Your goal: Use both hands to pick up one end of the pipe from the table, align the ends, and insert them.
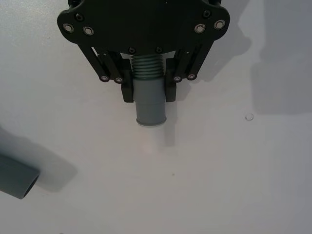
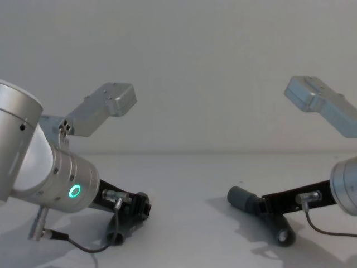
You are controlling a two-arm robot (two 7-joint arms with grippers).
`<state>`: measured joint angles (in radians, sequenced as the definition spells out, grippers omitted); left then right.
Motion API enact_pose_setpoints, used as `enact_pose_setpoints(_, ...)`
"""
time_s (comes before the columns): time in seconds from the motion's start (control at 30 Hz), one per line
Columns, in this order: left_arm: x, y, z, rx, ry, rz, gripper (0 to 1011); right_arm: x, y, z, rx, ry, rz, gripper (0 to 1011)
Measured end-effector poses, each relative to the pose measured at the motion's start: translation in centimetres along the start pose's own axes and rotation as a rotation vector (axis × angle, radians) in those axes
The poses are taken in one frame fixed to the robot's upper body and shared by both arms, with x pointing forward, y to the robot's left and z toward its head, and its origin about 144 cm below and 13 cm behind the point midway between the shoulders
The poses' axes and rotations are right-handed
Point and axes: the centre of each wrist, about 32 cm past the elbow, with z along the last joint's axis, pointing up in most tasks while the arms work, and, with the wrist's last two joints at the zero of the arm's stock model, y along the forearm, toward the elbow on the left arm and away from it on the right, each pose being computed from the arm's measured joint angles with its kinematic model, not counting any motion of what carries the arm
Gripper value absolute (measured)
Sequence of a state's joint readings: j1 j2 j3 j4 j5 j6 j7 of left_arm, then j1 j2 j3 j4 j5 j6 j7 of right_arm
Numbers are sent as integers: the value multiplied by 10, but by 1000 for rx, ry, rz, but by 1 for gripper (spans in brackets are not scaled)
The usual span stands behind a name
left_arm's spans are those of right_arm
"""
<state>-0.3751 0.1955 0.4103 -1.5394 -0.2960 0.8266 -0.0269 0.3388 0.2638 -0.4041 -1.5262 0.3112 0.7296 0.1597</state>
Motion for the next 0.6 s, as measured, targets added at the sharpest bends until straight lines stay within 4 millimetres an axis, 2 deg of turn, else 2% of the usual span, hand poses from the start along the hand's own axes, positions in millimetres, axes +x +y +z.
enact_pose_setpoints(0.6, 0, 0, 0, 0, 0, 0, 344, 0, 0, 0, 0, 0, 0, 116)
